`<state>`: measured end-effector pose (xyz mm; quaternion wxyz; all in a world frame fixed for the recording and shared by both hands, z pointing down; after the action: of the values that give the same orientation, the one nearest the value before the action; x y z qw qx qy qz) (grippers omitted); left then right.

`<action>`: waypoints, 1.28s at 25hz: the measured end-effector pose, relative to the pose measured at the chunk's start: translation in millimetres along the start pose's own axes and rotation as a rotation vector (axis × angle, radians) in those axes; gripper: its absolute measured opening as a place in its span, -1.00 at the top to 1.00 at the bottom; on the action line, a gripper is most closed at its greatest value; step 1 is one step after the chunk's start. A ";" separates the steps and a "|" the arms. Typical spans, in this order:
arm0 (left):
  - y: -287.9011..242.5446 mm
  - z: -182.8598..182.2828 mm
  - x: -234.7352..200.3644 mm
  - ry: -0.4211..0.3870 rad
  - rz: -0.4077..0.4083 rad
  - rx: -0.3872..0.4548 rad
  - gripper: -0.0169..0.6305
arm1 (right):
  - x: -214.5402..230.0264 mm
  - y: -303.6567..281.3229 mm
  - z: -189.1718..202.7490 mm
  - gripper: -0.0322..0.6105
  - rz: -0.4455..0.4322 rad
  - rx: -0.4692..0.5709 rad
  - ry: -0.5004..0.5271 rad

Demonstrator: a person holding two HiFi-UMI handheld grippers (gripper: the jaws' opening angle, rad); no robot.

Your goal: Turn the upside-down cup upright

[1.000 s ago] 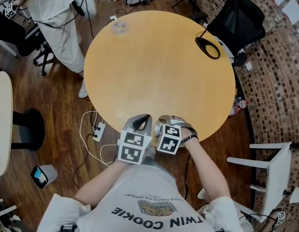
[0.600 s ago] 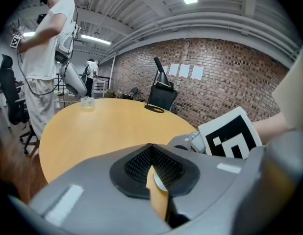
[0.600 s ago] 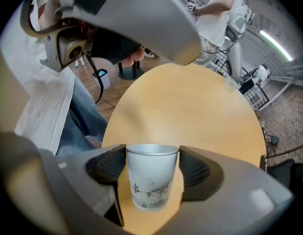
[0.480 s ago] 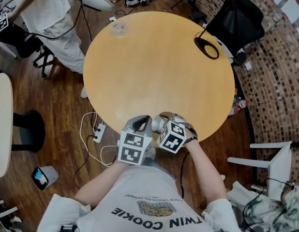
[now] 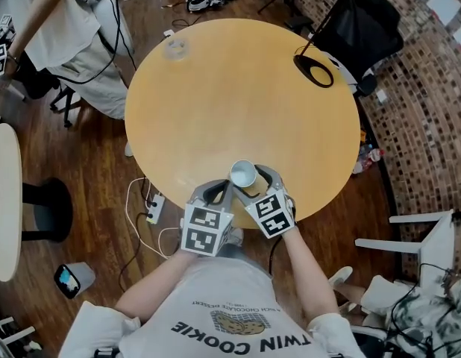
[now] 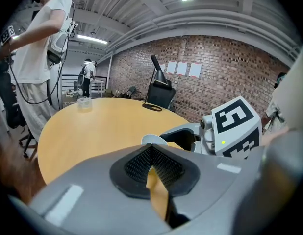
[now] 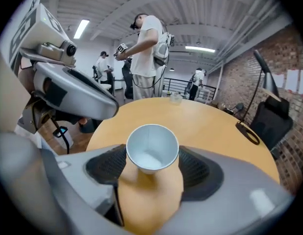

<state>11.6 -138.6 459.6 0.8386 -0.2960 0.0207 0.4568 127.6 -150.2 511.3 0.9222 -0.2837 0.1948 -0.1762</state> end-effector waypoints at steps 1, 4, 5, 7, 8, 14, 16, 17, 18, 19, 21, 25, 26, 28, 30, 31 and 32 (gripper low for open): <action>-0.5 -0.2 0.8 -0.003 0.002 -0.003 0.94 | 0.8 -0.4 2.8 -0.15 0.021 0.009 -0.029; -1.4 -1.3 2.0 -0.007 0.008 -0.011 0.94 | 1.8 0.2 8.5 -0.15 0.067 0.014 -0.077; -1.7 -1.6 2.2 -0.009 0.009 -0.012 0.94 | 2.0 0.9 9.4 -0.14 0.075 0.014 -0.088; -2.4 -1.2 3.2 -0.012 0.011 -0.014 0.94 | 2.4 2.5 12.2 -0.14 0.085 0.014 -0.108; -3.0 -0.3 4.1 -0.013 0.011 -0.014 0.94 | 2.5 3.3 14.6 -0.14 0.089 0.014 -0.116; -7.0 -1.5 7.1 -0.015 0.012 -0.017 0.94 | 7.0 6.8 25.1 -0.14 0.115 0.002 -0.121; -7.4 -3.1 7.3 -0.015 0.014 -0.017 0.94 | 7.4 7.4 25.1 -0.14 0.113 0.009 -0.131; -7.1 -3.0 7.7 -0.016 0.016 -0.017 0.94 | 6.8 7.8 25.2 -0.14 0.111 0.011 -0.135; -6.5 -2.6 8.1 -0.016 0.017 -0.017 0.94 | 6.0 8.2 25.2 -0.14 0.107 0.012 -0.140; -5.7 -2.0 8.4 -0.017 0.018 -0.016 0.94 | 5.1 8.6 25.2 -0.14 0.103 0.010 -0.145; -4.4 -1.5 8.9 -0.018 0.020 -0.016 0.94 | 4.1 8.8 25.0 -0.15 0.097 0.003 -0.155; -2.7 -2.2 9.3 -0.018 0.025 -0.017 0.94 | 2.6 10.6 24.1 -0.15 0.091 -0.005 -0.162; -2.3 -2.5 9.1 -0.019 0.025 -0.017 0.94 | 2.3 11.5 23.2 -0.15 0.091 -0.003 -0.163; -1.9 -3.1 8.4 -0.020 0.027 -0.016 0.94 | 3.0 13.2 21.8 -0.15 0.092 0.005 -0.169; -2.6 -3.1 8.8 -0.021 0.031 -0.015 0.94 | 6.7 16.2 19.9 -0.15 0.105 0.024 -0.181; -2.9 -2.8 9.4 -0.023 0.035 -0.013 0.94 | 9.1 19.0 17.6 -0.15 0.117 0.039 -0.187; -2.9 -2.6 10.0 -0.024 0.039 -0.011 0.94 | 10.8 22.6 15.2 -0.15 0.131 0.050 -0.192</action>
<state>20.2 -133.5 455.8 0.8281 -0.2946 0.0138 0.4768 148.7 -130.5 506.7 0.9530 -0.2627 0.1193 -0.0926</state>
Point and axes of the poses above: the fingertips, and each gripper's own axes: y backward along the fingers, x to its right, z out of its underside, the point moved 7 cm from there along y, backward along the fingers, and after that the axes turned 14 degrees about z, right-handed, at the moved point
